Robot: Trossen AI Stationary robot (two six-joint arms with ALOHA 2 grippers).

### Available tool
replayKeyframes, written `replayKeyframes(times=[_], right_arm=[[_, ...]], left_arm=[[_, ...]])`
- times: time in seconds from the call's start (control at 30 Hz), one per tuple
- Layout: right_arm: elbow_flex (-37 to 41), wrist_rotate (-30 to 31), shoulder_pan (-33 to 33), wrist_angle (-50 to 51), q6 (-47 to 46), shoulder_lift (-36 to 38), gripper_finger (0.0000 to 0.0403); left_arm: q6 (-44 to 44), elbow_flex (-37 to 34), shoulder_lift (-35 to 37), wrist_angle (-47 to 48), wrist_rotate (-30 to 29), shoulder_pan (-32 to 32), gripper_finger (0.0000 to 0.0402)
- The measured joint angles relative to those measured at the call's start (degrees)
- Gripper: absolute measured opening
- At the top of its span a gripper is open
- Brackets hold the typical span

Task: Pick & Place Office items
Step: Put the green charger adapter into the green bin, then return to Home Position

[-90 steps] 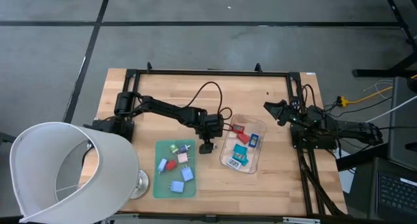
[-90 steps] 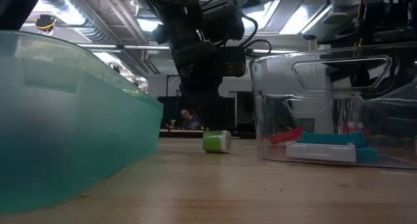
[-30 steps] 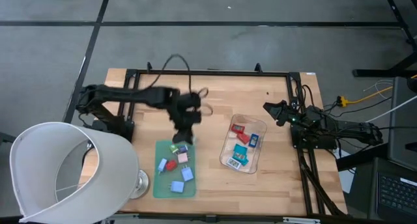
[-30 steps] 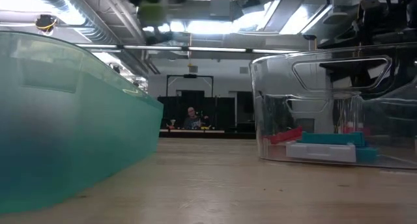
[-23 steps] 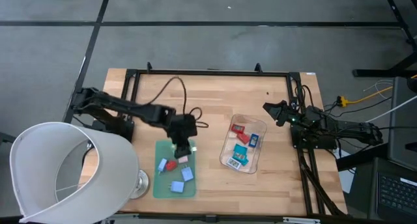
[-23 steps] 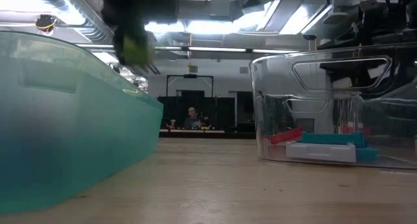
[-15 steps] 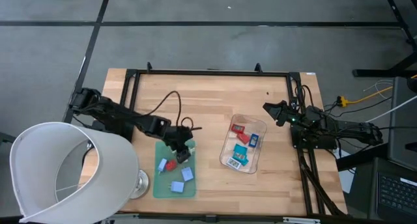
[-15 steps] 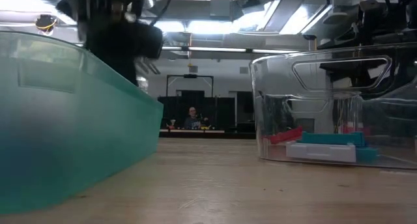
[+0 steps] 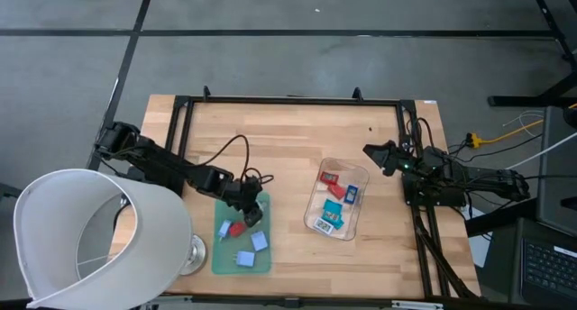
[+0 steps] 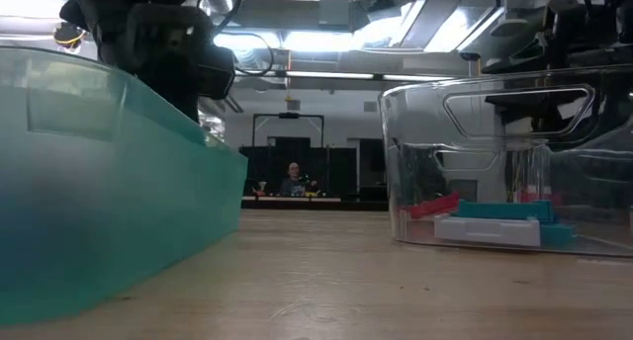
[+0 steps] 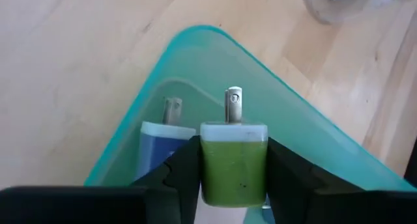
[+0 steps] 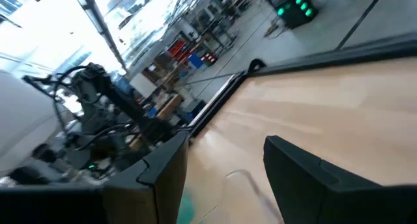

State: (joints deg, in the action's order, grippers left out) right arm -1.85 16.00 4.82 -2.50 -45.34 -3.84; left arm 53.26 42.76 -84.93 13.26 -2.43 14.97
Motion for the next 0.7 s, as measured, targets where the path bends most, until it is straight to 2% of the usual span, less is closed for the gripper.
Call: replayKeyframes(times=[0.2, 0.3, 0.47, 0.7], right_arm=[[0.0, -1.0, 0.0, 0.0, -3.8, 0.0, 0.0201], [0.0, -0.1, 0.0, 0.0, -5.4, 0.0, 0.0201], [0.0, 0.9, 0.0, -0.9, -9.3, 0.0, 0.0201], [0.0, -1.9, 0.0, -5.3, -2.6, 0.0, 0.0201]], left_arm=[[0.4, 0.0, 0.0, 0.3, 0.9, -0.6, 0.0216], [0.5, 0.0, 0.0, 1.4, 0.9, -0.5, 0.0242], [4.3, 0.0, 1.9, 6.9, 2.1, 0.7, 0.0252], [8.0, -0.2, 4.3, 12.7, 0.4, 3.1, 0.025]])
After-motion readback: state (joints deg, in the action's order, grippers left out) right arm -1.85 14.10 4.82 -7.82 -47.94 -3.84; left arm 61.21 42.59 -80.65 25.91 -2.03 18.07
